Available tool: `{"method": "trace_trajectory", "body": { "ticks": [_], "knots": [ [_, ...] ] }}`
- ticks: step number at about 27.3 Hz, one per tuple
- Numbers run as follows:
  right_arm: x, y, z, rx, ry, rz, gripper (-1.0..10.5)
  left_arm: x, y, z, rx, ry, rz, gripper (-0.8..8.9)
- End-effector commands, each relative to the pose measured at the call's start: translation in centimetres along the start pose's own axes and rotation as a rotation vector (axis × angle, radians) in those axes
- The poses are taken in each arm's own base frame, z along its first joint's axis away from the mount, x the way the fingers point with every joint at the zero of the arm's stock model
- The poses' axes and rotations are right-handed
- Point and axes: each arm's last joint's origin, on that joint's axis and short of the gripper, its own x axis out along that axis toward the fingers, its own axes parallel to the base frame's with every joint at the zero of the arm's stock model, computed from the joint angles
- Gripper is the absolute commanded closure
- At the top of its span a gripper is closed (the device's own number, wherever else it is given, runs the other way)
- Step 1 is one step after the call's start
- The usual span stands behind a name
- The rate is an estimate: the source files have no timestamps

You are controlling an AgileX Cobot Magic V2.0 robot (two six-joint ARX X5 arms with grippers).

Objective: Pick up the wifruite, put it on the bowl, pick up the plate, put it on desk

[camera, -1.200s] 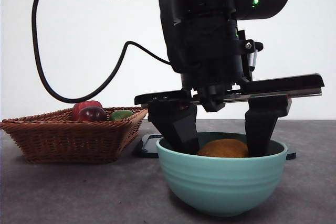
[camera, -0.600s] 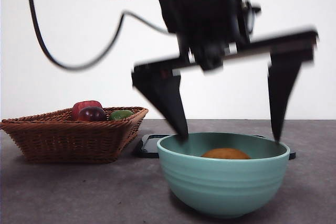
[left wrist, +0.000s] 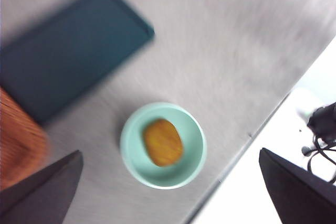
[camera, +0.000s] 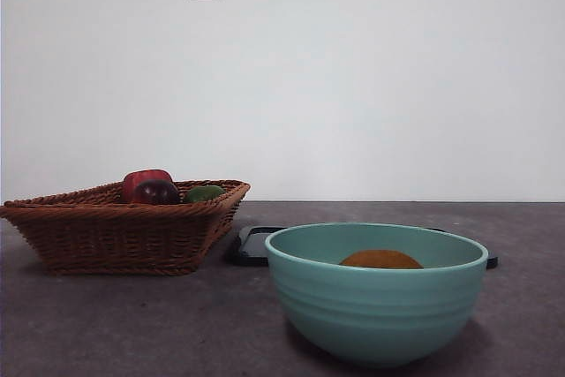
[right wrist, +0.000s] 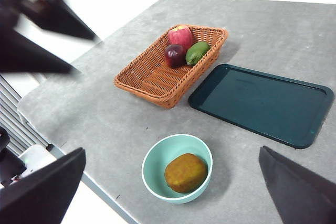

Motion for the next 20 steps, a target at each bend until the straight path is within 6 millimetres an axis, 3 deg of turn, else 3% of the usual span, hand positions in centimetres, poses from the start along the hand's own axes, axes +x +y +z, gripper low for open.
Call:
{"method": "trace_trajectory", "body": {
  "ticks": [1, 4, 8, 20],
  "knots": [
    [-0.4, 0.2, 0.4, 0.002, -0.025, -0.016, 3.8, -3.0, 0.2, -0.4, 0.107, -0.054, -0.011, 2.83],
    [-0.4, 0.1, 0.4, 0.003, -0.037, -0.060, 3.8, -6.0, 1.0, -2.1, 0.106, -0.105, -0.021, 2.83],
    [-0.4, 0.0, 0.6, 0.014, -0.054, -0.103, 3.8, -8.2, 2.1, -5.4, 0.093, -0.148, -0.029, 2.83],
    [-0.4, -0.2, 0.0, 0.071, -0.009, -0.157, 3.8, -10.5, 4.7, -13.9, 0.051, -0.254, -0.053, 2.83]
  ]
}}
